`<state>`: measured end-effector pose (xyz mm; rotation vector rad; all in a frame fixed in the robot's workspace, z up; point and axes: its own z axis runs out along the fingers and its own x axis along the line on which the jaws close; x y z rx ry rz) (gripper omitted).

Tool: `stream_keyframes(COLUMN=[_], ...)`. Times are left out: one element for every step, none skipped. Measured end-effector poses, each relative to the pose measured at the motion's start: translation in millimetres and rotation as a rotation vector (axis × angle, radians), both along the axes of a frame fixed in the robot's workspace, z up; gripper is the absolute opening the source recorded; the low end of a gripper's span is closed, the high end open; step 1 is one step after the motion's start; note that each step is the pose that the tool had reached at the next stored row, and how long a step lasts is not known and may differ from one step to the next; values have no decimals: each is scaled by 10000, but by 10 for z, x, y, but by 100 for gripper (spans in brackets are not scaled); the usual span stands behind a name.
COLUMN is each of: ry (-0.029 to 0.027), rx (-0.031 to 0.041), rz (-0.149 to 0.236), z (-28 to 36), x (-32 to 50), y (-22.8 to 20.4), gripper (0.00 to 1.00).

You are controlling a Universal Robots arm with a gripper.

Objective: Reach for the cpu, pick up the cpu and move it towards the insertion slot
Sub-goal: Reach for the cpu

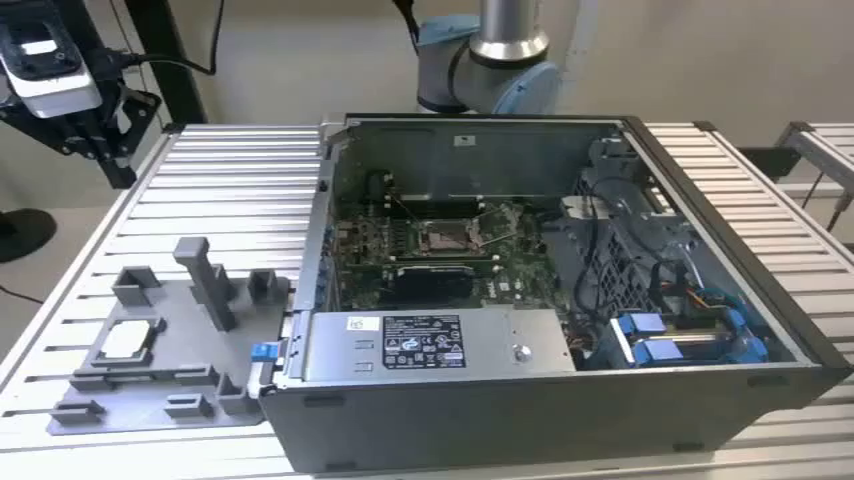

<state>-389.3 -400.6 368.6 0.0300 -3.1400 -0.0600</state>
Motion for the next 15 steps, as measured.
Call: stream_keyframes(ry=[0, 0, 0, 0, 0, 5, 1, 0, 0, -1, -2, -2, -2, -2, -2], rx=[0, 0, 0, 0, 0, 0, -2, -2, -2, -2, -2, -2, -2, -2, -1], rz=[0, 0, 0, 0, 0, 1, 0, 0, 0, 0, 0, 0, 0, 0, 0], z=[0, 1, 2, 2, 2, 2, 3, 3, 3, 3, 2, 2, 2, 2, 2], x=[0, 0, 0, 0, 0, 1, 0, 1, 1, 1, 1, 1, 1, 1, 1], y=[0, 0, 0, 0, 0, 0, 0, 0, 0, 0, 0, 0, 0, 0, 0], gripper=[0, 0, 0, 0, 0, 0, 0, 0, 0, 0, 0, 0, 0, 0, 0])
